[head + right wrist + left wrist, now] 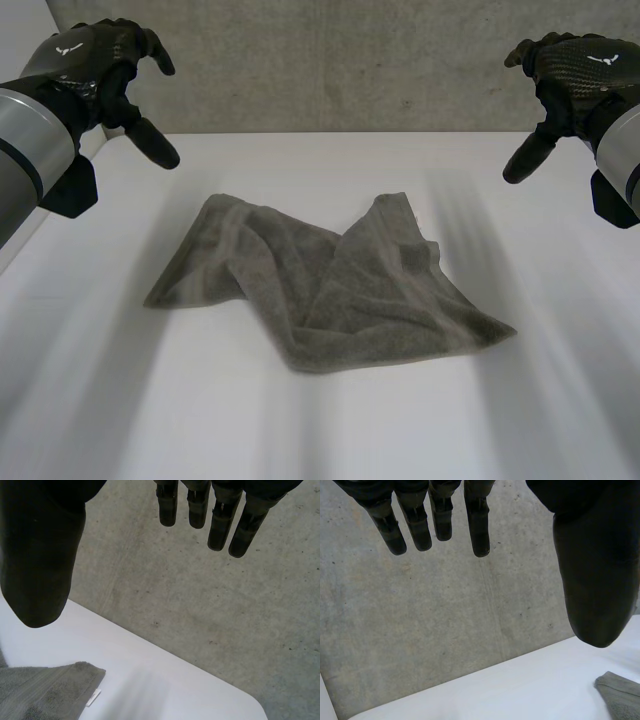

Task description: Fold the towel.

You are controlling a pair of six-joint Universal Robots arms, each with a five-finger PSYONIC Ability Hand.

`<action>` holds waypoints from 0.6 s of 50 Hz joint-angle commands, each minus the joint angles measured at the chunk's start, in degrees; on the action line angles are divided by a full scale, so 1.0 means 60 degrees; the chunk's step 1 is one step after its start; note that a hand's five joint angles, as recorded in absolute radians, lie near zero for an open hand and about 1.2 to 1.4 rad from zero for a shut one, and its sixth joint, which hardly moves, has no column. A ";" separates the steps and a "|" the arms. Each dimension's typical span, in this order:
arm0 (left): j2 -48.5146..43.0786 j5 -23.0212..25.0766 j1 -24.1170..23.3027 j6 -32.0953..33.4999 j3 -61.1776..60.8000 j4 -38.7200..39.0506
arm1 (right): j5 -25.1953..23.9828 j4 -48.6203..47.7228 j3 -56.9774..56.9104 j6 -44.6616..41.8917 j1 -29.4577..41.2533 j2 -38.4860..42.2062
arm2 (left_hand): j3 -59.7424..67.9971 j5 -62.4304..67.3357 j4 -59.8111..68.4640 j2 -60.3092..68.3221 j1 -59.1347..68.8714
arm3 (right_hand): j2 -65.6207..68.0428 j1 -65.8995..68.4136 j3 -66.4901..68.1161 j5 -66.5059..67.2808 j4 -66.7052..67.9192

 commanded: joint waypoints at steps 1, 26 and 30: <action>-0.0049 -0.0023 -0.0074 -0.0020 -0.0061 -0.0088 | 0.0003 -0.0005 0.0020 0.0002 -0.0032 0.0005 | -0.0442 -0.0178 -0.0504 -0.0395 -0.0527 | -0.0632 -0.0507 -0.0679 -0.0539 -0.0780; -0.1060 0.0226 -0.0132 0.0625 -0.0076 0.0483 | -0.0816 0.0257 0.0487 -0.3521 0.0056 0.0254 | -0.0666 -0.0402 -0.0729 -0.0620 -0.0752 | -0.0632 -0.0507 -0.0679 -0.0539 -0.0780; -0.1862 0.0475 -0.0059 0.2069 -0.0091 0.0585 | -0.0861 0.0448 0.1043 -0.5311 0.0100 0.0546 | -0.0666 -0.0402 -0.0729 -0.0620 -0.0752 | -0.0632 -0.0507 -0.0679 -0.0539 -0.0780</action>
